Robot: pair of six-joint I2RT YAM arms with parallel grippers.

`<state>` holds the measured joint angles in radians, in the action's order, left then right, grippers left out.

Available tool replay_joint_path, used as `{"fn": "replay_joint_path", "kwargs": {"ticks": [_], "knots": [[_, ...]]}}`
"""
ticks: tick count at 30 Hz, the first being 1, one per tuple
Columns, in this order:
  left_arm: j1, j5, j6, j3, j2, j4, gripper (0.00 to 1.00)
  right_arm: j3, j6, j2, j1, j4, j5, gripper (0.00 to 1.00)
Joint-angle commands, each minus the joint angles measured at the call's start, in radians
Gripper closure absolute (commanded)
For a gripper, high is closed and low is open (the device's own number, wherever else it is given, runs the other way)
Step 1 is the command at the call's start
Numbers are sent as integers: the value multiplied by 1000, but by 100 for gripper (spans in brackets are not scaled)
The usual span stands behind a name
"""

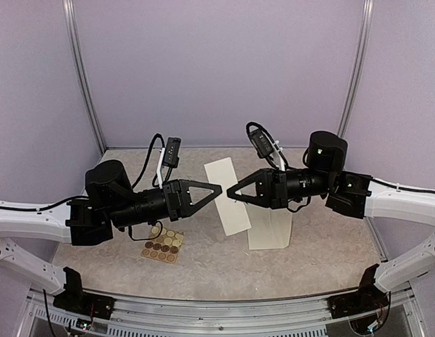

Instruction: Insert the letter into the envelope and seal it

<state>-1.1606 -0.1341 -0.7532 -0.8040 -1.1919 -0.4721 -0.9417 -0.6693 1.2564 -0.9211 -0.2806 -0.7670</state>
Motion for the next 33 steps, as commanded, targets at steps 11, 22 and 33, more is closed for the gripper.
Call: {"fn": "replay_joint_path", "kwargs": {"ticks": [11, 22, 33], "knots": [[-1, -43, 41, 31, 52, -47, 100, -5, 49, -45, -7, 134, 164, 13], [-2, -27, 47, 27, 42, -13, 100, 7, -38, -17, -11, -101, -37, 78], [-20, -71, 27, 49, 29, -7, 68, 27, -61, -52, -9, -144, 73, 100]]}}
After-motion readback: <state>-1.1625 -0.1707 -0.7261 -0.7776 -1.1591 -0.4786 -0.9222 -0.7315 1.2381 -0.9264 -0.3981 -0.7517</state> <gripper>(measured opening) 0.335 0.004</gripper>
